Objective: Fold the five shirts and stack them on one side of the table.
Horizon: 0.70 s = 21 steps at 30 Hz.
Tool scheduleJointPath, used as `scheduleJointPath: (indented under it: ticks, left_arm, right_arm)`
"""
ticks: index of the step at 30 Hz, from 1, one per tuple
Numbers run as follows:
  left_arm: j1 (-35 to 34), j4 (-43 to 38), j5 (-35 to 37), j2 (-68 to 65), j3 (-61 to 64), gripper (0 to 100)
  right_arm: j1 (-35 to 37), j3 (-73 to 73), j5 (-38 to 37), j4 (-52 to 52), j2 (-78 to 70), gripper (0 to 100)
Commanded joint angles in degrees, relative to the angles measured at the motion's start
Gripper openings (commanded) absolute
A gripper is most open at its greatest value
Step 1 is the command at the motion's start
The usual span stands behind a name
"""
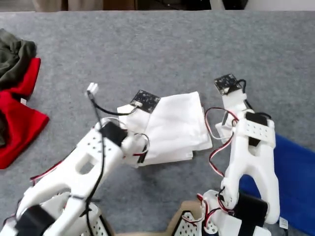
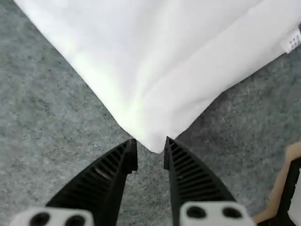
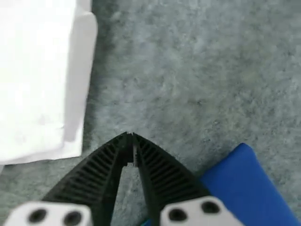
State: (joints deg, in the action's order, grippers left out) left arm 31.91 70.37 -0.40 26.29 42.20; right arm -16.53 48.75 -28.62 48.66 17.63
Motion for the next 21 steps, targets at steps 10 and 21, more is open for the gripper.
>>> scheduleJointPath:
  ticks: [10,21]
  left_arm:
    - [0.18,-1.85,3.08,-15.78,-9.14,12]
    - [0.09,-5.27,3.16,-16.31,-5.98,5]
  right_arm:
    - [-2.24,-1.19,0.18,-2.37,-3.03,0.6]
    - [-2.07,-1.19,0.09,-2.37,-2.95,0.6]
